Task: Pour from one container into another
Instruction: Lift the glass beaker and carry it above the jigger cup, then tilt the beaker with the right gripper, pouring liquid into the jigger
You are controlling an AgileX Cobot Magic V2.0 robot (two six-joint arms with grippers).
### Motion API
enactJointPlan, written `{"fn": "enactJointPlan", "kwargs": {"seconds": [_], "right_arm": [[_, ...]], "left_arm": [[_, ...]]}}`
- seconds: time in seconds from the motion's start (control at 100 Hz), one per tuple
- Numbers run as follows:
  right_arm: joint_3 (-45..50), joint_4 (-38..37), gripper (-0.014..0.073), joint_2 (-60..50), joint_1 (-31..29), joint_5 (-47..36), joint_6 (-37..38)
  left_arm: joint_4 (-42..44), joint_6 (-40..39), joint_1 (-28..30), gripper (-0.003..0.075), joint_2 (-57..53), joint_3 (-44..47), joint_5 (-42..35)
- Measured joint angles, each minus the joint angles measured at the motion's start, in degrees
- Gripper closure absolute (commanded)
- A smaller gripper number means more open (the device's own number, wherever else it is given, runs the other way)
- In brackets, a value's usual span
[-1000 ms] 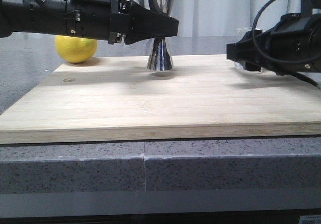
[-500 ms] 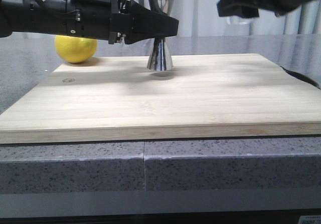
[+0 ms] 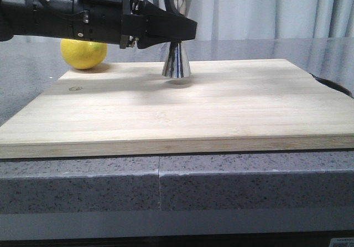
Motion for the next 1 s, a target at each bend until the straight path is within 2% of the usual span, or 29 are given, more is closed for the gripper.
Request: {"fn": "enactJointPlan", "kwargs": {"seconds": [0.29,1.0], "right_arm": [[-2.1,-8.39,0.0316,0.0,2.5,3.49,0.0],[-3.53,-17.34,0.0316,2.58,2.5,3.78,0.0]], "left_arm": [[0.0,0.0,0.0,0.0535,0.0,0.0,0.15],[0.0,0.0,0.0,0.0535,0.0,0.0,0.28]]}}
